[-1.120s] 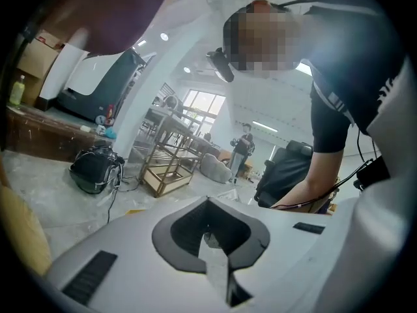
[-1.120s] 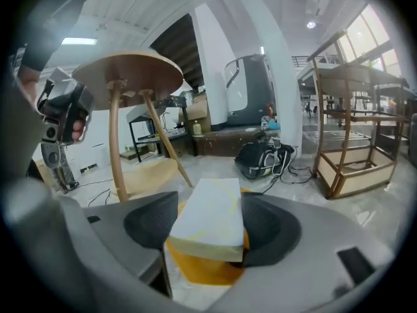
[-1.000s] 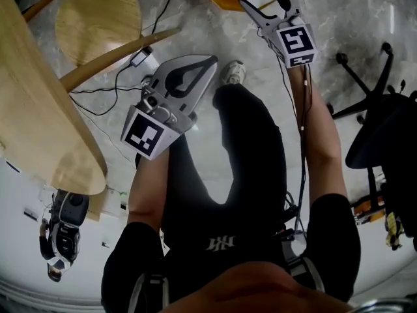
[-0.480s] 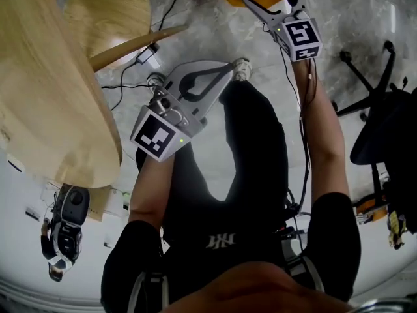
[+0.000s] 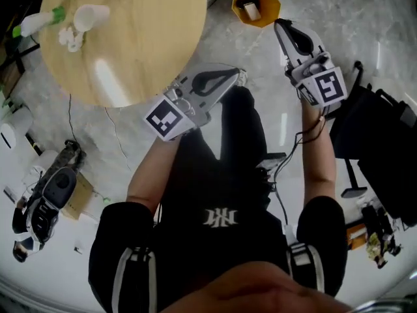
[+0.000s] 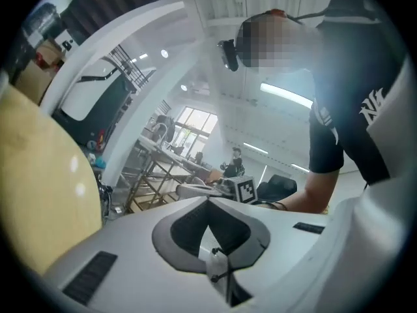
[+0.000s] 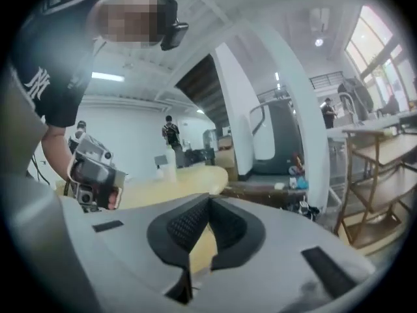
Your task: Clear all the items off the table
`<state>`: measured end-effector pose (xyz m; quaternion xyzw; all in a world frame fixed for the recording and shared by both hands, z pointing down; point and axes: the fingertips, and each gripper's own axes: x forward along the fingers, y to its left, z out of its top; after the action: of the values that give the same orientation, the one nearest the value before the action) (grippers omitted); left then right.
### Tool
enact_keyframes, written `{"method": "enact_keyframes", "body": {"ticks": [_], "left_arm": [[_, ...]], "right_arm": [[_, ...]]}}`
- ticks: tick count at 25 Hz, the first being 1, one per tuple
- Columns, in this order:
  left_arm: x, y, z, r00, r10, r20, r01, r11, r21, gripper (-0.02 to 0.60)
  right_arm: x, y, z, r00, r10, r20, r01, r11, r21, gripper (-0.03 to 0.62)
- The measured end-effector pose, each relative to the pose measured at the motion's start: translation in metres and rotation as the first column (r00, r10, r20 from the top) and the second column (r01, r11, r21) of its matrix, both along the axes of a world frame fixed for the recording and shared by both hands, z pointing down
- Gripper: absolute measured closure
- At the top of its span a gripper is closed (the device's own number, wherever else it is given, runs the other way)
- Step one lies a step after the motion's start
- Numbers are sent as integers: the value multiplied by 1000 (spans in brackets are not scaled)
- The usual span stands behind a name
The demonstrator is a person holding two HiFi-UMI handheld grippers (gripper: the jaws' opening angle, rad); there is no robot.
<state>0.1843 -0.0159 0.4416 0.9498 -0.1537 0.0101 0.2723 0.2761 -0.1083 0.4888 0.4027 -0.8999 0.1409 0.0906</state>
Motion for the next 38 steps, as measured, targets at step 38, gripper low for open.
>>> {"method": "enact_keyframes", "body": {"ticks": [38], "left_arm": [[-457, -45, -174, 911, -407, 63, 386, 898, 213, 569]], "right_arm": [[-480, -4, -187, 976, -216, 10, 216, 976, 18, 586]]}}
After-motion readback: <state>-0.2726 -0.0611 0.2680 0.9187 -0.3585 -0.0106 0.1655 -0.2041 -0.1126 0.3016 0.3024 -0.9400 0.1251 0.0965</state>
